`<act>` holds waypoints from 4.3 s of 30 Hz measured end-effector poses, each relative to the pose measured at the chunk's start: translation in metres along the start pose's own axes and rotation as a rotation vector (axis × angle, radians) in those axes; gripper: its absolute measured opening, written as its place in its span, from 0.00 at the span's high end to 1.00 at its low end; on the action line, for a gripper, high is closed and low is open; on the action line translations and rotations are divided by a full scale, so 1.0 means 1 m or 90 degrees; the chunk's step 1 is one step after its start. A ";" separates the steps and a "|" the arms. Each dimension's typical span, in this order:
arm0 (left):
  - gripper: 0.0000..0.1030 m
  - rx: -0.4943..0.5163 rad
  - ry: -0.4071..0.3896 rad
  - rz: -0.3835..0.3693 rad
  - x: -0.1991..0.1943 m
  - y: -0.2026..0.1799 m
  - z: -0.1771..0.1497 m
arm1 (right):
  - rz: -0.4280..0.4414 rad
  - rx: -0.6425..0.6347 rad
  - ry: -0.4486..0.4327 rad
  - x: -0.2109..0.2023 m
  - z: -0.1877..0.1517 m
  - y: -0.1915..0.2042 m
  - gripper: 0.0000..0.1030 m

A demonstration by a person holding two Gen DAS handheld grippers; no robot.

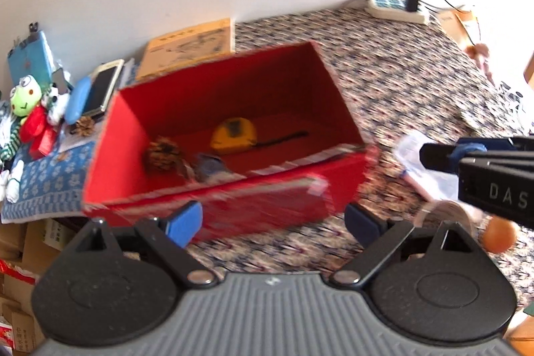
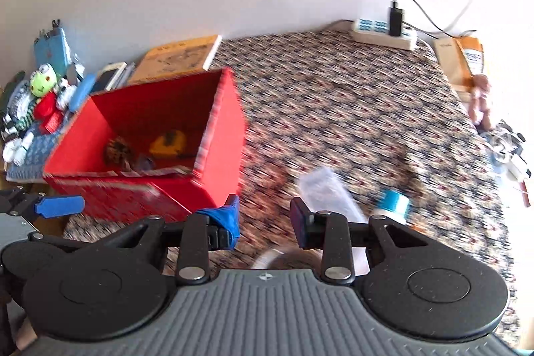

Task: Organize rigid objects
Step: 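Swing the left tool away from the red box toward the tape roll, then lower the left tool onto the white printed tape roll and close on its rim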

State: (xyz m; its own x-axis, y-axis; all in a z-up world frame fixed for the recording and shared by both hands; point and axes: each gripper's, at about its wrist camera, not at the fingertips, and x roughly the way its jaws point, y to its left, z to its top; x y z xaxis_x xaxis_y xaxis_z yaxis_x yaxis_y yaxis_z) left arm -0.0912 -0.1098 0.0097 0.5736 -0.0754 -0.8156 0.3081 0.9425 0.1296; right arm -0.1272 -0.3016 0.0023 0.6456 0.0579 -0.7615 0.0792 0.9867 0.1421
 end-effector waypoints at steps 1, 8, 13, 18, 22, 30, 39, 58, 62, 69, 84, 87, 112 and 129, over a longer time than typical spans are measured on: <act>0.09 -0.001 0.006 -0.002 -0.001 -0.010 -0.001 | -0.001 0.002 0.003 -0.002 -0.004 -0.007 0.84; 0.09 -0.009 0.036 0.001 -0.005 -0.068 -0.014 | 0.020 -0.014 0.044 -0.009 -0.025 -0.046 0.84; 0.09 -0.032 0.054 0.009 -0.006 -0.097 -0.022 | 0.031 -0.022 0.069 -0.008 -0.039 -0.068 0.84; 0.09 -0.037 0.076 0.013 -0.003 -0.118 -0.033 | 0.033 -0.015 0.084 -0.006 -0.050 -0.084 0.84; 0.09 -0.035 0.089 0.021 -0.001 -0.128 -0.037 | 0.035 -0.001 0.091 -0.003 -0.053 -0.091 0.84; 0.09 -0.007 0.086 0.033 0.006 -0.131 -0.032 | 0.020 0.021 0.081 -0.001 -0.050 -0.094 0.84; 0.09 0.001 0.087 0.034 0.014 -0.133 -0.026 | 0.022 0.026 0.083 0.003 -0.050 -0.095 0.84; 0.09 -0.013 0.082 0.069 0.012 -0.148 -0.028 | 0.038 0.019 0.094 0.004 -0.054 -0.106 0.84; 0.09 -0.008 0.081 0.074 0.012 -0.154 -0.026 | 0.038 0.026 0.090 0.003 -0.053 -0.110 0.84; 0.09 0.008 0.082 0.078 0.016 -0.165 -0.023 | 0.040 0.040 0.090 0.006 -0.054 -0.117 0.84; 0.09 0.012 0.097 0.080 0.028 -0.160 -0.020 | 0.063 0.045 0.098 0.020 -0.046 -0.109 0.84; 0.09 0.006 0.098 0.081 0.029 -0.155 -0.019 | 0.068 0.043 0.097 0.022 -0.044 -0.104 0.84; 0.09 -0.029 0.100 0.029 0.042 -0.120 -0.016 | 0.084 0.052 0.069 0.032 -0.038 -0.085 0.84; 0.09 -0.076 0.090 -0.056 0.048 -0.109 -0.026 | 0.114 0.059 0.064 0.030 -0.041 -0.083 0.86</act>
State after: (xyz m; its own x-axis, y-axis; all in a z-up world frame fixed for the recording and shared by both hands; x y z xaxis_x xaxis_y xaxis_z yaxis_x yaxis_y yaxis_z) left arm -0.1171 -0.2079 -0.0579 0.4341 -0.1205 -0.8928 0.2558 0.9667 -0.0061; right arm -0.1454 -0.3752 -0.0587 0.5767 0.2504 -0.7776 0.0423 0.9414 0.3346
